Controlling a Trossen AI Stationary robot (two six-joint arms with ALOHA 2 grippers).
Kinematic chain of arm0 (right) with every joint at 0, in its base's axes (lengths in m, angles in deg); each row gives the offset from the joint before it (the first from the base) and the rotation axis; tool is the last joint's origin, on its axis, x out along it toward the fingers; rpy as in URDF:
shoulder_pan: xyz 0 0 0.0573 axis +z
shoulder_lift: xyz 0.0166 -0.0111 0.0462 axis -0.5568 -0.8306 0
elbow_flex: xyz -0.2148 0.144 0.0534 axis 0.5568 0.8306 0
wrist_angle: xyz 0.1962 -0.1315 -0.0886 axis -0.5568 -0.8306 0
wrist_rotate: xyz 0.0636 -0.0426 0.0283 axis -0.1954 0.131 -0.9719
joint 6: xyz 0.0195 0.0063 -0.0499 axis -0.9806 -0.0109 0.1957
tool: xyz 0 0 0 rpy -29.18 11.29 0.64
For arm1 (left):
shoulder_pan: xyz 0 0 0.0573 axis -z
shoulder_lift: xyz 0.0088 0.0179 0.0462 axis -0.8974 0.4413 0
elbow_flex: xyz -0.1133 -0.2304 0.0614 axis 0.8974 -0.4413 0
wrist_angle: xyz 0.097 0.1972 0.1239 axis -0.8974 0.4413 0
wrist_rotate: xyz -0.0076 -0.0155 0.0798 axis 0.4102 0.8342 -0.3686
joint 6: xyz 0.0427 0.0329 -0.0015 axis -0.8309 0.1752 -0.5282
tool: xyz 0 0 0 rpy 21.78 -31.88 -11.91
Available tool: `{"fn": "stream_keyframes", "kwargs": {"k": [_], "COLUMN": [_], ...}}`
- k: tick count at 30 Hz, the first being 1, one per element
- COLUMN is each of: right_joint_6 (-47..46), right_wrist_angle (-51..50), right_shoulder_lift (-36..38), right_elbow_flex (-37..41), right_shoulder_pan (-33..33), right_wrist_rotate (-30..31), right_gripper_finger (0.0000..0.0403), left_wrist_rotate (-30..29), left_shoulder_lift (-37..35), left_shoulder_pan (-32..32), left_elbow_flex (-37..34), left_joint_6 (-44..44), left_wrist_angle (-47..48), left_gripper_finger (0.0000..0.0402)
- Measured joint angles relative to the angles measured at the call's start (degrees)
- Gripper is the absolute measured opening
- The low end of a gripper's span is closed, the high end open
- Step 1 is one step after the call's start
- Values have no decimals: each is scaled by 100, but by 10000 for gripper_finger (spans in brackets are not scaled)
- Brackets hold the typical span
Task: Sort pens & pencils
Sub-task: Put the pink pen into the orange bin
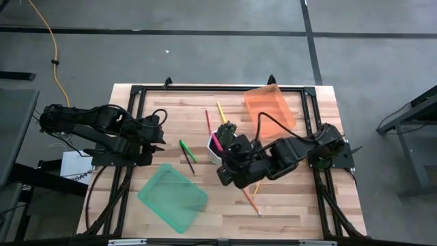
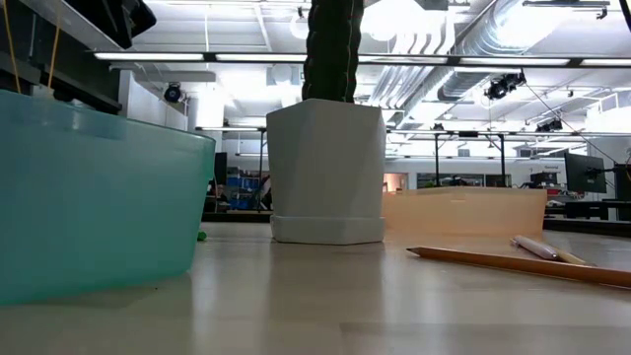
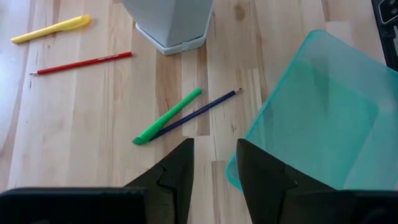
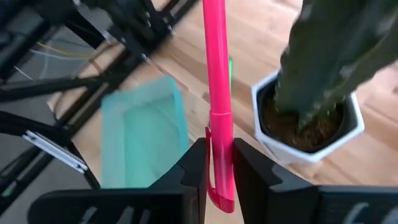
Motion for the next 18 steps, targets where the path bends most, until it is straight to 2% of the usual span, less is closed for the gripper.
{"fn": "stream_keyframes", "kwargs": {"k": [3, 9, 18], "right_joint_6": [133, 187, 236], "right_wrist_angle": [-23, -77, -286], "right_shoulder_lift": [0, 182, 487], "right_elbow_flex": [-233, -157, -149], "right_shoulder_pan": [11, 9, 9], "right_wrist_rotate": [227, 489, 1218], "right_gripper_finger": [45, 45, 45], "left_wrist_rotate": [0, 0, -30], "left_shoulder_lift": [0, 0, 0], "left_shoulder_pan": [0, 0, 0], "left_elbow_flex": [0, 0, 0], "left_joint_6": [-4, -9, -11], "left_wrist_angle": [0, 1, -1], "left_gripper_finger": [108, 108, 108]}}
